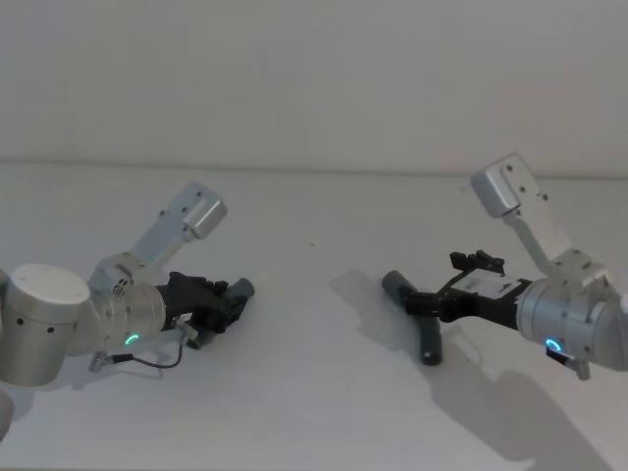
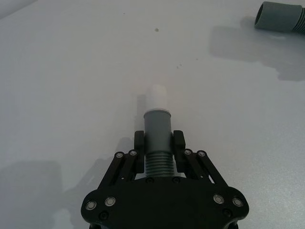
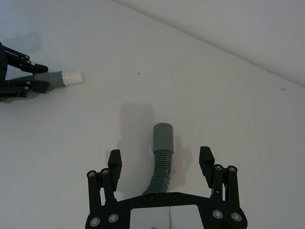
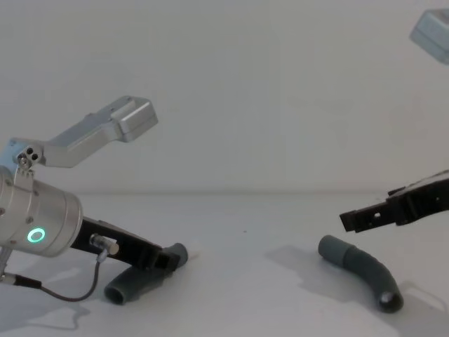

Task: Use both hands to pick up one end of the pipe from the table, align the ends, and insert them.

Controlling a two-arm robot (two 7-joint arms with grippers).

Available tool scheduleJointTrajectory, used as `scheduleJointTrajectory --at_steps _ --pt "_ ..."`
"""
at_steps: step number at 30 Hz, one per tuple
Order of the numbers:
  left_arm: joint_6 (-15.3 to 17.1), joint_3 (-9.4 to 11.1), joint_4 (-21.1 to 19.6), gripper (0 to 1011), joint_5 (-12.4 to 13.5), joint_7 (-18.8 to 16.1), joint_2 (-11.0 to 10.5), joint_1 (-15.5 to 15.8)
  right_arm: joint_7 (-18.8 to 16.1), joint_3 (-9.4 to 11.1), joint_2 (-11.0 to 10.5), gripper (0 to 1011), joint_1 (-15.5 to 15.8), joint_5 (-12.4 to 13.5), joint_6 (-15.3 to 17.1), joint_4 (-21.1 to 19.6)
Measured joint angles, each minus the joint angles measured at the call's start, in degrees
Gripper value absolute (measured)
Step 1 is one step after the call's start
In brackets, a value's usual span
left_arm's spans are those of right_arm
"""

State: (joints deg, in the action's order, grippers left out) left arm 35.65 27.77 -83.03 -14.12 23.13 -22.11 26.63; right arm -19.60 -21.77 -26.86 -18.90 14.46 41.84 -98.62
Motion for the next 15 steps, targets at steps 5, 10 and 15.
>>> scheduleJointTrajectory --at_steps 5,10,15 --pt "0.00 0.00 0.00 342 0.00 0.00 0.00 0.00 -0.03 -0.37 1.03 1001 -0.79 -0.18 0.80 1.56" --pt "0.00 0.00 0.00 342 0.00 0.00 0.00 0.00 0.21 -0.59 2.30 1001 -1.51 -0.43 1.26 3.28" --pt "0.00 0.00 0.00 342 0.00 0.00 0.00 0.00 0.65 -0.72 3.41 1001 -2.04 -0.69 1.59 4.79"
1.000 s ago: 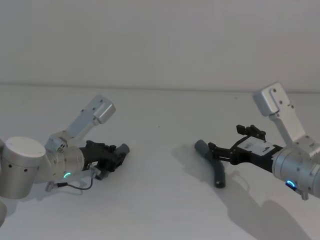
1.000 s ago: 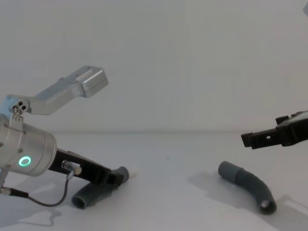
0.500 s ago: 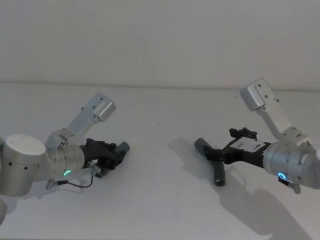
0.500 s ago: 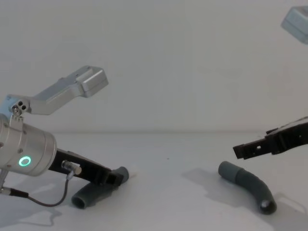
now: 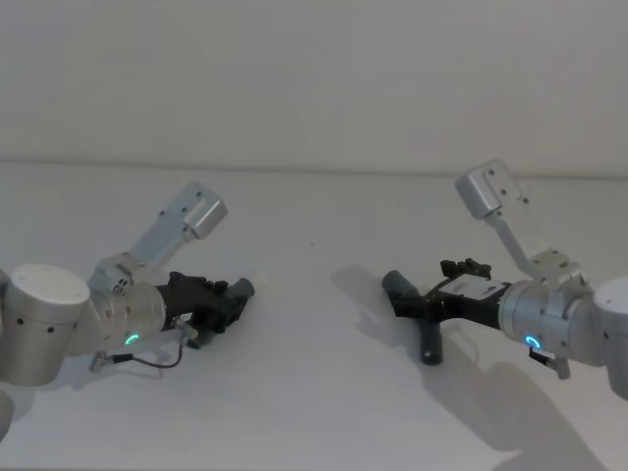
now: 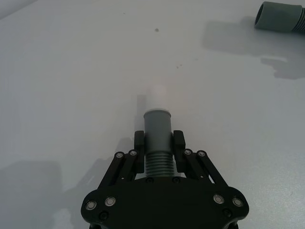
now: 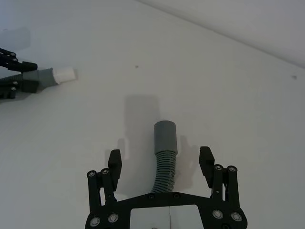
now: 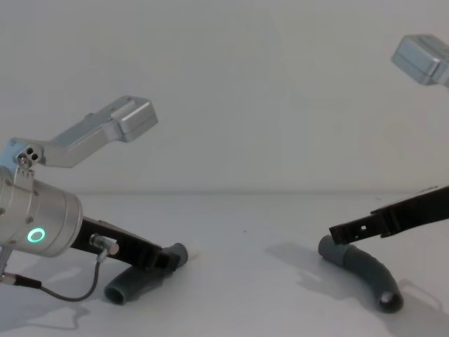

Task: Use both hands to pick up one end of the pipe from the table, align the ends, and insert them.

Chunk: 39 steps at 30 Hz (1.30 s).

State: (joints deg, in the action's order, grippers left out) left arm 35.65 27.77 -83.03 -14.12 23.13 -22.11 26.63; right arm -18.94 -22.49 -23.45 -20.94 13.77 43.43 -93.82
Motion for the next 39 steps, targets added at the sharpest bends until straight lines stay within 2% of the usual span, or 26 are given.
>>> scheduleJointTrajectory --at_steps 14,39 --pt "0.00 0.00 0.00 342 0.00 0.00 0.00 0.00 0.44 -0.12 1.95 1001 -0.88 -0.63 0.81 3.27" --pt "0.00 0.00 0.00 342 0.01 0.00 0.00 0.00 -1.17 -0.19 2.32 1001 -0.79 -1.21 2.55 4.65"
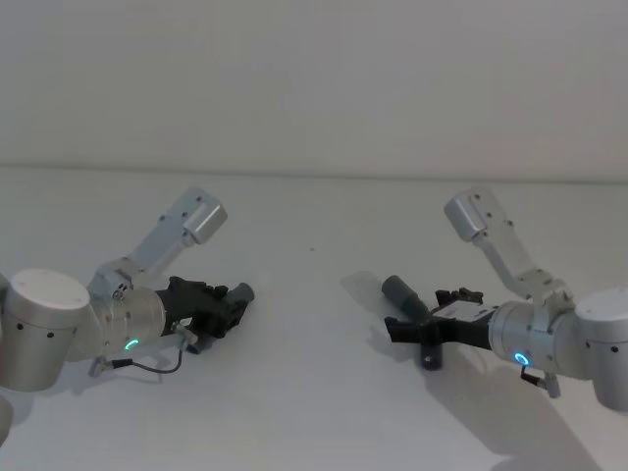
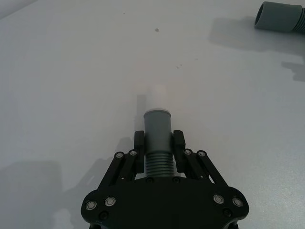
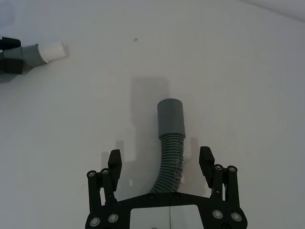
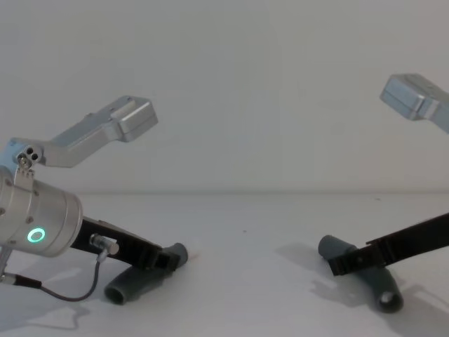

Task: Use both hands to pick up one end of the pipe from the table, align the ends, and insert them.

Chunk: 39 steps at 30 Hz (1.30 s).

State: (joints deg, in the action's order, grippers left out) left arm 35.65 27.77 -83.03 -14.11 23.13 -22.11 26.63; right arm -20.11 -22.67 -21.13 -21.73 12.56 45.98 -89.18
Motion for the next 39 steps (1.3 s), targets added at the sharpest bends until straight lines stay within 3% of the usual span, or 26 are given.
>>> scheduleJointTrajectory --at_steps 27,31,39 --pt "0.00 0.00 0.00 342 0.00 0.00 0.00 0.00 -0.28 1.19 0.67 1001 0.75 -0.59 0.87 0.46" --pt "0.00 0.00 0.00 342 0.00 0.00 0.00 0.00 -0.27 1.25 0.71 964 0.78 -0.64 0.89 0.49" --pt "0.00 0.00 0.00 342 0.00 0.00 0.00 0.00 -0.26 1.32 0.75 740 0.81 -0.70 0.93 0.54"
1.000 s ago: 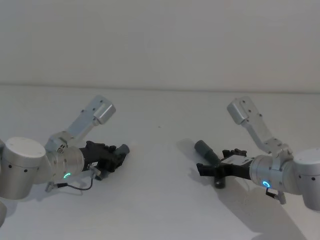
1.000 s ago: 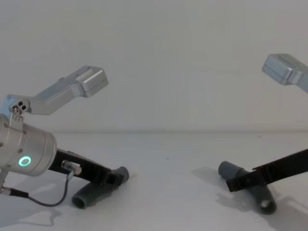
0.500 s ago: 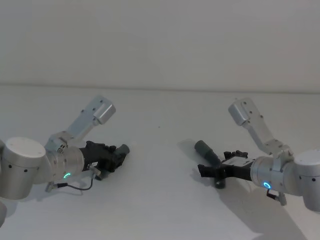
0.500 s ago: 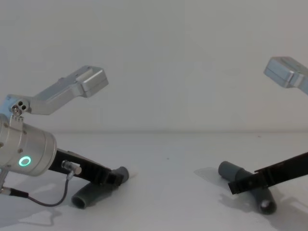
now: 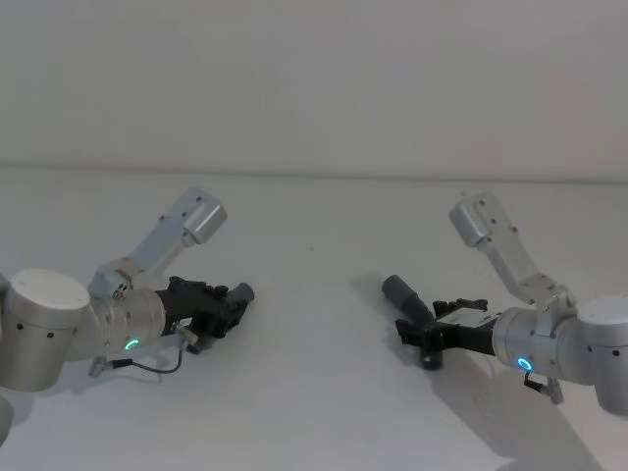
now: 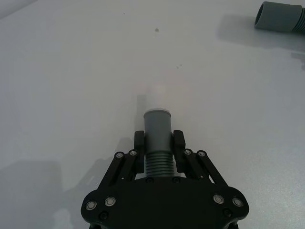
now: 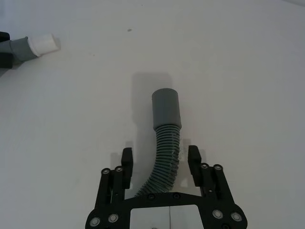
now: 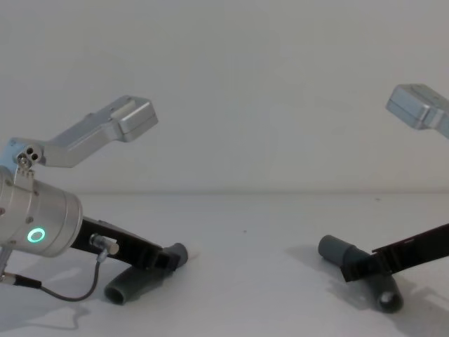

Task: Use both hands to pick up one end of the pipe from the table, align the ends, and insert them.

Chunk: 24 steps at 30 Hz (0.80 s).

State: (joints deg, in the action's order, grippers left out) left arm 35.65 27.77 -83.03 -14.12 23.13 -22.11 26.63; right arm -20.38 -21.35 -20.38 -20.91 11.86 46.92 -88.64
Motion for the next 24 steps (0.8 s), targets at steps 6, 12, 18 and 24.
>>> scheduleJointTrajectory --at_steps 6,12,18,24 --pt "0.00 -0.01 0.00 342 0.01 0.00 0.00 0.00 0.00 0.05 0.03 557 0.03 -0.04 0.03 0.03" --pt "0.00 0.00 0.00 342 0.00 0.00 0.00 0.00 0.00 0.08 0.06 357 0.05 -0.04 0.03 0.04" --pt "0.00 0.00 0.00 342 0.00 0.00 0.00 0.00 0.00 0.08 0.06 268 0.05 -0.04 0.03 0.04" --pt "0.00 0.00 0.00 342 0.00 0.00 0.00 0.00 0.00 0.08 0.06 268 0.06 -0.04 0.03 0.04"
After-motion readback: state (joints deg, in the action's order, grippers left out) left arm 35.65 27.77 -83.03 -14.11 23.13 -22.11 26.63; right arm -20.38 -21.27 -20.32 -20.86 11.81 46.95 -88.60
